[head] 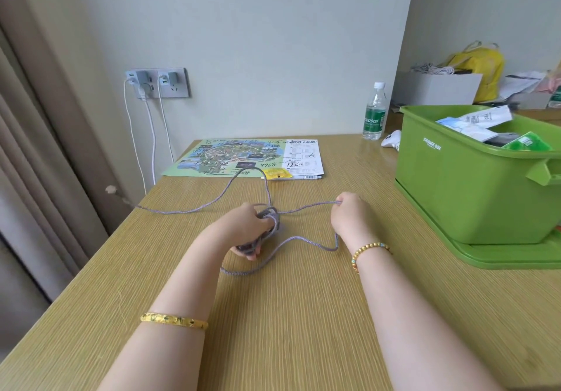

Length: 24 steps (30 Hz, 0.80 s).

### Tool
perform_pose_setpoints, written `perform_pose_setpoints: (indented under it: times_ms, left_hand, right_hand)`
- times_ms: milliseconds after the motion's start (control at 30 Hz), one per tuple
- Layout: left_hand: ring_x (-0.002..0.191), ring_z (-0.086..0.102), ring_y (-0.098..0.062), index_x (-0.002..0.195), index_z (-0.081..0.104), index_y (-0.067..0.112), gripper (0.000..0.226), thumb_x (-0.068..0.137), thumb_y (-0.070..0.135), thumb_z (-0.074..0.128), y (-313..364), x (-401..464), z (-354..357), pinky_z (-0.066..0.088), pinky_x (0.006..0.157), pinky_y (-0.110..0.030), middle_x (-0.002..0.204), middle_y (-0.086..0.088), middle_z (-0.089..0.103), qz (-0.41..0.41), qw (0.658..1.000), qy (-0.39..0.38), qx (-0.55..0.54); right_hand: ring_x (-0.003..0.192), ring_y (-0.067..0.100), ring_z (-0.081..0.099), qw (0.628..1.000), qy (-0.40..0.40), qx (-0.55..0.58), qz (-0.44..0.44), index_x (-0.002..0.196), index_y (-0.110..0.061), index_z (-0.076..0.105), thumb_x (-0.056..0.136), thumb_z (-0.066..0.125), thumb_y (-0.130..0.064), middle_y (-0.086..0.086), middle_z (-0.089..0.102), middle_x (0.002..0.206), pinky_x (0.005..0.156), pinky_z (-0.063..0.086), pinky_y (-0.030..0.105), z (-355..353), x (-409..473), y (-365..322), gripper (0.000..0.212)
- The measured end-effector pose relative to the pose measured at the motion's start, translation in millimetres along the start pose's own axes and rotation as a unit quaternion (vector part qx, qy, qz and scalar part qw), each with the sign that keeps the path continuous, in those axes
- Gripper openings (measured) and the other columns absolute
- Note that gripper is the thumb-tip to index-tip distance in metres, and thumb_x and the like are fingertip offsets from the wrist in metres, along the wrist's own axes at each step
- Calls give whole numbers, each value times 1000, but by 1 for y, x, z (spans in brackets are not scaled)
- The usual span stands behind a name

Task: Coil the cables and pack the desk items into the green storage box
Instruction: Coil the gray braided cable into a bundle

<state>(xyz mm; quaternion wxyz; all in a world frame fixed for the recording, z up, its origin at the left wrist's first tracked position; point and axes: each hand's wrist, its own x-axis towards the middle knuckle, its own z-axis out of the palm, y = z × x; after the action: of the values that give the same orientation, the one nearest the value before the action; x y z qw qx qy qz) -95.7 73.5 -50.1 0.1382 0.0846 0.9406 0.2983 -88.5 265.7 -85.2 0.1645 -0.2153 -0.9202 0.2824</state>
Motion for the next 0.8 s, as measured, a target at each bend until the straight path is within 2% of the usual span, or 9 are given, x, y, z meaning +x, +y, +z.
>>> perform_pose_setpoints:
  times_ms: [67, 133, 200, 333, 433, 533, 667, 733, 800]
  left_hand:
    - [25, 46, 6, 102, 35, 16, 17, 96, 30, 42, -3, 4, 0, 29, 24, -8, 69, -2, 59, 2, 1000, 22, 13]
    - [28, 52, -2, 97, 42, 15, 14, 97, 29, 38, -6, 8, 1, 34, 27, -12, 59, -1, 62, 8, 1000, 1, -11]
    - [35, 59, -11, 90, 48, 17, 18, 97, 28, 35, -8, 9, 1, 40, 34, -13, 43, 2, 60, 21, 999, -19, -26]
    - [43, 63, -13, 95, 55, 24, 19, 93, 30, 36, -10, 9, 3, 49, 53, -22, 46, 4, 62, 62, 997, -47, 1]
    - [44, 64, -14, 98, 56, 26, 20, 92, 30, 37, -10, 9, 4, 48, 55, -23, 48, 5, 63, 76, 995, -65, -2]
    - [54, 64, -18, 84, 53, 26, 19, 94, 31, 37, -9, 11, 4, 46, 52, -23, 56, 3, 63, 59, 998, -29, -15]
    - [41, 63, -15, 107, 48, 14, 23, 97, 30, 35, -13, 14, 2, 38, 35, -14, 59, -4, 62, 0, 993, -15, -120]
    - [38, 62, -14, 108, 44, 12, 22, 96, 29, 36, -17, 17, 0, 34, 32, -11, 59, -5, 62, -23, 987, 17, -157]
    - [39, 61, -16, 100, 42, 12, 17, 95, 27, 38, -22, 20, -1, 35, 34, -12, 54, -5, 62, -44, 977, 51, -203]
  right_hand:
    - [78, 27, 56, 999, -13, -49, -3, 93, -15, 59, 87, 39, -8, 7, 61, 88, 58, 38, 25, -3, -3, -4, 22]
    - [105, 29, 50, 992, -12, -120, -30, 100, -14, 61, 86, 41, -6, 10, 57, 111, 80, 41, 32, -4, -7, -7, 26]
    - [120, 28, 38, 982, -12, -165, -94, 111, -16, 58, 84, 42, -4, 8, 46, 126, 97, 33, 38, 0, -9, -9, 34]
    - [132, 20, 29, 957, -85, -122, -250, 136, -28, 43, 94, 45, -14, -4, 40, 141, 115, 11, 46, 11, -12, -19, 44]
    - [118, 20, 42, 949, -99, -101, -283, 121, -24, 58, 95, 49, -28, -2, 53, 121, 98, 33, 34, 21, -12, -21, 28]
    - [98, 17, 47, 955, -83, -63, -278, 99, -20, 61, 96, 47, -27, -2, 56, 98, 77, 39, 31, 23, -11, -20, 16]
    - [76, 18, 58, 955, -103, 194, -199, 81, -20, 58, 97, 43, -20, -12, 60, 77, 70, 44, 33, 15, -11, -28, 22]
    - [82, 16, 62, 930, -91, 330, -134, 79, -15, 55, 98, 38, -16, -5, 65, 83, 78, 46, 31, 10, -8, -29, 25]
    - [77, 13, 63, 897, -73, 433, -53, 79, -14, 50, 100, 33, -15, 1, 67, 82, 72, 47, 24, 7, -4, -26, 27]
